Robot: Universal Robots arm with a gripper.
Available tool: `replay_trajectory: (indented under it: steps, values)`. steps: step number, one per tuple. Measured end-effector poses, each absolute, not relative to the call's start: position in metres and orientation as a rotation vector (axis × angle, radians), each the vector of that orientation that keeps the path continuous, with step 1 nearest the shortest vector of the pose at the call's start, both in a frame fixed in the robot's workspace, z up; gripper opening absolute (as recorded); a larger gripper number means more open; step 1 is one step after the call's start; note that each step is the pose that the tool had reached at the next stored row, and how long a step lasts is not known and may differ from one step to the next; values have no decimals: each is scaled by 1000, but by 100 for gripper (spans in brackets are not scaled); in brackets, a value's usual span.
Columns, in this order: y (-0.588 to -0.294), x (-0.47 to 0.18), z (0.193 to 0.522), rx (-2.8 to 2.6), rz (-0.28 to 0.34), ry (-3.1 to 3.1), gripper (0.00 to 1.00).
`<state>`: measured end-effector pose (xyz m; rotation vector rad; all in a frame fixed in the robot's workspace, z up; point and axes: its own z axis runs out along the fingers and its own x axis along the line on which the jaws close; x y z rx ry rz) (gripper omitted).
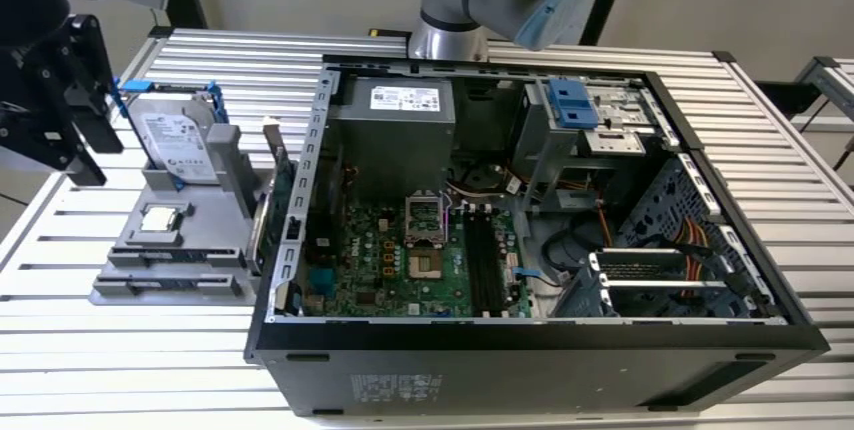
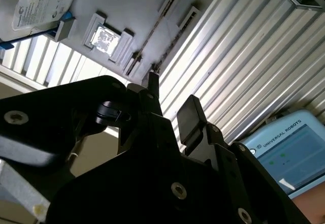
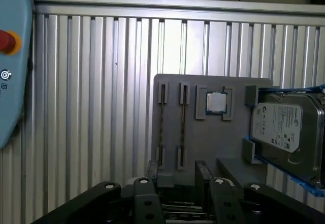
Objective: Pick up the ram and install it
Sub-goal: 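Pick up the ram and move it above insertion slot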
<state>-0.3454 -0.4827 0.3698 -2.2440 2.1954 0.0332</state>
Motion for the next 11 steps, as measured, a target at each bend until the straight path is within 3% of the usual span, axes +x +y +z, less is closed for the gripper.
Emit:
replay_trajectory:
  steps: [11]
  values:
    - [-483, -346, 362, -2244, 33, 2195, 100]
